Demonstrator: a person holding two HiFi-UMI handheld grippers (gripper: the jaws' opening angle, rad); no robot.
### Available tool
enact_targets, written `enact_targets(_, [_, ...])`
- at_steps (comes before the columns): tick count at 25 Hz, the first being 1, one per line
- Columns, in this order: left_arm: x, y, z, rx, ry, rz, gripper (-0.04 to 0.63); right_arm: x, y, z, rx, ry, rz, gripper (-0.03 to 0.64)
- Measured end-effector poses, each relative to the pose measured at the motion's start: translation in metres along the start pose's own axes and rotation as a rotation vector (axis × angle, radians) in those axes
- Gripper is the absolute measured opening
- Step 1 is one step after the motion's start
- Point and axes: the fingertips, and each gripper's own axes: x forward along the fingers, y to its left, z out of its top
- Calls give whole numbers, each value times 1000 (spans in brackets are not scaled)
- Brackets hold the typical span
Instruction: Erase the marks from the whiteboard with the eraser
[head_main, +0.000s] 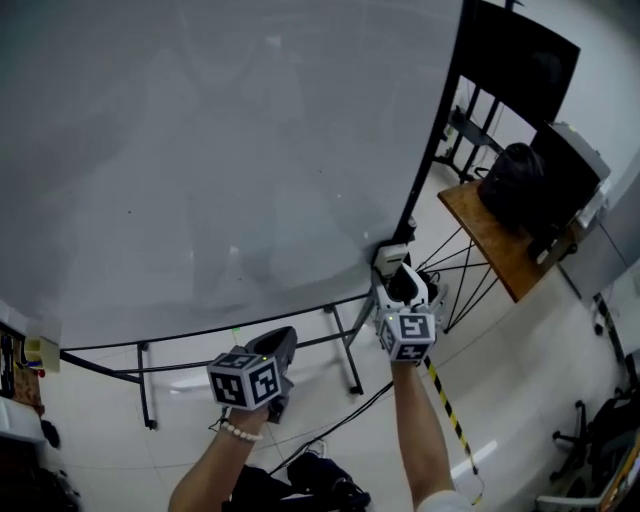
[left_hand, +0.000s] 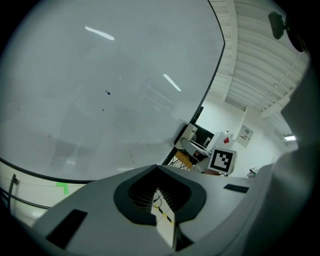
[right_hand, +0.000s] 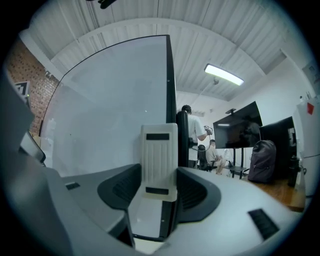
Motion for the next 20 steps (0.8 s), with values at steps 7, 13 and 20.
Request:
enact_targets(7, [-5, 18, -21, -30, 20, 19, -12, 5, 6, -46, -3, 45, -22, 255])
enact_targets(13, [-17, 31, -31, -40, 17, 40, -12, 6, 21, -54, 4, 52, -30, 255])
enact_targets(20, [-40, 52, -32, -54, -22, 63, -12, 8, 54, -59, 3, 50, -13, 255])
